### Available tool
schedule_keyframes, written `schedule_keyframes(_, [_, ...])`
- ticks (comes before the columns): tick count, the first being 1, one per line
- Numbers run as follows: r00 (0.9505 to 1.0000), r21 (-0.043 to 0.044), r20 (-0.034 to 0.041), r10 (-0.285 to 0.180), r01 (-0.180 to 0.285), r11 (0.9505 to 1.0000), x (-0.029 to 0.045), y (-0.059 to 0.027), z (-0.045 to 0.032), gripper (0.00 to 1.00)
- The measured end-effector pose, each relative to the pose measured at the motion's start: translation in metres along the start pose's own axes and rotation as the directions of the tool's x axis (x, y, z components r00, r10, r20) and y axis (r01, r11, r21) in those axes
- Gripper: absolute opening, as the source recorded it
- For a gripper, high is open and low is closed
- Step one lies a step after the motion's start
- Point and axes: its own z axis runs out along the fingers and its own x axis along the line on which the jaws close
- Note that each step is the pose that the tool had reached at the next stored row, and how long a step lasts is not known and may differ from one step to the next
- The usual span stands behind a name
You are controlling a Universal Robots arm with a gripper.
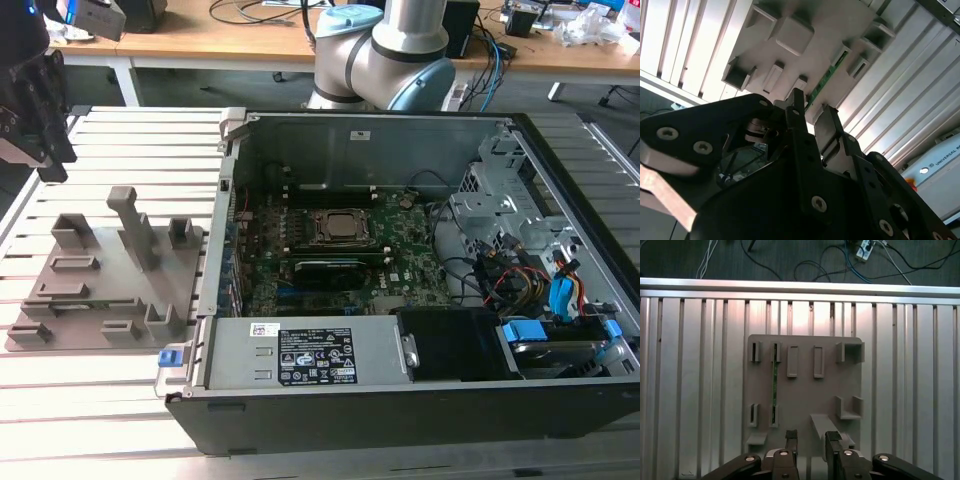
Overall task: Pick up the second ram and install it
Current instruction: 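Pick up the second ram and move it above second insertion slot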
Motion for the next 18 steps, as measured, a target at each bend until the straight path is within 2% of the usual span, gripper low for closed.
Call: schedule_keyframes(18, [1.0, 0.0, 0.0, 0.0, 0.0, 1.0, 0.0009, 0.0054, 0.0141, 0.36])
